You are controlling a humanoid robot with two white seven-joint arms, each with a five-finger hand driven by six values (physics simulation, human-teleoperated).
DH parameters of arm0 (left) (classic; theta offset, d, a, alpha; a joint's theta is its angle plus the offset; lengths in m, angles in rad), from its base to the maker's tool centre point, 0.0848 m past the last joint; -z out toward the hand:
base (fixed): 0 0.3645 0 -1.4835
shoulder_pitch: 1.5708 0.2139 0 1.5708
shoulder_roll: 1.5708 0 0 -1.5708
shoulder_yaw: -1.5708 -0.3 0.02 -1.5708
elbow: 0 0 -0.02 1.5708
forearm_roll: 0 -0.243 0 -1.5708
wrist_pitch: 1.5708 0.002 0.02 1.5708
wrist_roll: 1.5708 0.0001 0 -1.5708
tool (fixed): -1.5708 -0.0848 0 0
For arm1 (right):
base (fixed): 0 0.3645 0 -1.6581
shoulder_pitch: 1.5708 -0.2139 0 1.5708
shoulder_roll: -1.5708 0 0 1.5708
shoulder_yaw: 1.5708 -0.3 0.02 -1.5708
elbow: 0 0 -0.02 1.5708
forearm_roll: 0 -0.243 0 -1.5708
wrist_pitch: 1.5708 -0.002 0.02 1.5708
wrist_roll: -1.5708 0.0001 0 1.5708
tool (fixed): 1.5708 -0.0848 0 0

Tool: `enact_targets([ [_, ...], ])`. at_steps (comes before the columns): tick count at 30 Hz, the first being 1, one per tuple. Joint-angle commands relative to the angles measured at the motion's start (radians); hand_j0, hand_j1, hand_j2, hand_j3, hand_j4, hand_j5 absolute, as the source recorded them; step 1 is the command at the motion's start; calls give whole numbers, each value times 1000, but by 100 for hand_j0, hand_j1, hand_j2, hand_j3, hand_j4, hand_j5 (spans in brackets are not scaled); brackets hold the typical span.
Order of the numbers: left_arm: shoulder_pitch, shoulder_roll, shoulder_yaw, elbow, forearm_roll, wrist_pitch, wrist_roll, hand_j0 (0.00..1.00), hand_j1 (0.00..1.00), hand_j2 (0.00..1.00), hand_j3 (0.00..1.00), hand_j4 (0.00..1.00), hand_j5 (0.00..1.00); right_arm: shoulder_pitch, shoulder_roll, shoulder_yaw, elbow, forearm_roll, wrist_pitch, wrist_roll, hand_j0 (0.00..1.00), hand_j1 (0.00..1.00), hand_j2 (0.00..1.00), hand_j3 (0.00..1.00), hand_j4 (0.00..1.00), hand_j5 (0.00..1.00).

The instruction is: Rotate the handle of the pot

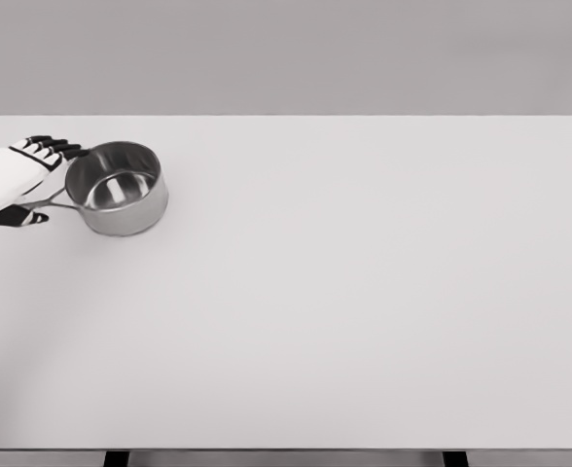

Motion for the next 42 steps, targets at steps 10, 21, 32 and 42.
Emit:
enact_targets([
  [10,-34,-9,1,58,-13,0,1,100,100,100,100,100,100,0,0,0,0,0,0,0,100,100,100,100,100,100],
  [21,-58,-18,1,109,-28,0,1,100,100,100,100,100,100,0,0,0,0,1,0,0,100,100,100,100,100,100],
  [32,-90,-40,0,135,-46,0,1,100,100,100,100,100,100,0,0,0,0,0,0,0,100,100,100,100,100,100],
  [42,-130,-46,1,210,-59,0,1,100,100,100,100,100,100,0,0,0,0,1,0,0,100,100,100,100,100,100],
])
